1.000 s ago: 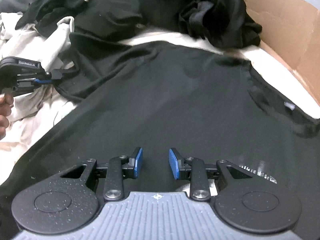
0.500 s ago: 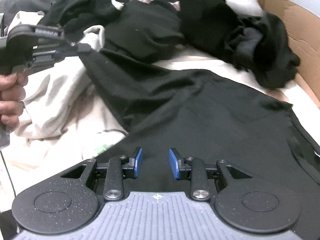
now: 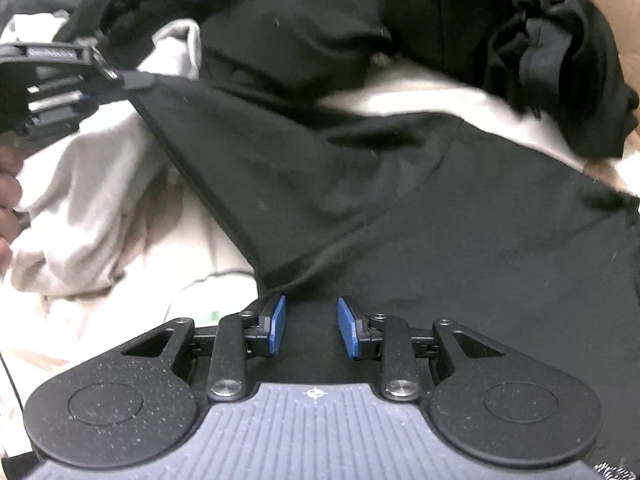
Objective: Fold clothes
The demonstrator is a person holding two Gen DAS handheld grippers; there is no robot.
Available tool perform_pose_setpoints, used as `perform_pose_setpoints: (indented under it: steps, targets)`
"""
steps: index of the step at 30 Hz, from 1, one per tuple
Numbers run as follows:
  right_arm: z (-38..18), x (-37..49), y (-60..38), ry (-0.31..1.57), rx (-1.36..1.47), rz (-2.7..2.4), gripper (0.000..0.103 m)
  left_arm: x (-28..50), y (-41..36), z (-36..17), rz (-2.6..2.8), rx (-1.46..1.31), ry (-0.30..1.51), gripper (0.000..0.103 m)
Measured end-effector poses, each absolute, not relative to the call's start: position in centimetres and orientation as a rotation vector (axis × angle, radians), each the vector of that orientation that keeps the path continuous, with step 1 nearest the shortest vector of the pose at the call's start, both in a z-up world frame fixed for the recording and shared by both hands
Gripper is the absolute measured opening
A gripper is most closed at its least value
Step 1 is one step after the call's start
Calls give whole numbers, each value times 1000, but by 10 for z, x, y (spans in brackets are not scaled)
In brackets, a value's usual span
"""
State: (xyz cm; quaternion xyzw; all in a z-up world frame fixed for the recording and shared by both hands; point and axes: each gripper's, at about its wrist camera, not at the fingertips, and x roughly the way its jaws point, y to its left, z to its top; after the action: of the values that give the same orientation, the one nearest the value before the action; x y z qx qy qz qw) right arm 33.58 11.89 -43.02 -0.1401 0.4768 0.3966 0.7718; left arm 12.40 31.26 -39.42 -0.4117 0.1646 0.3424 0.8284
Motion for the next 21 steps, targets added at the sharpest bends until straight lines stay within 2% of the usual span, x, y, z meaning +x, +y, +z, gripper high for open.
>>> perform_pose_setpoints:
  steps: [11, 21]
  targets:
    - [-427, 338, 111, 1061, -367, 869, 33, 125, 336, -389, 708, -890, 294, 3]
    - [-401, 336, 103, 1031, -282, 881, 35, 151, 353, -367, 634, -841, 272, 3]
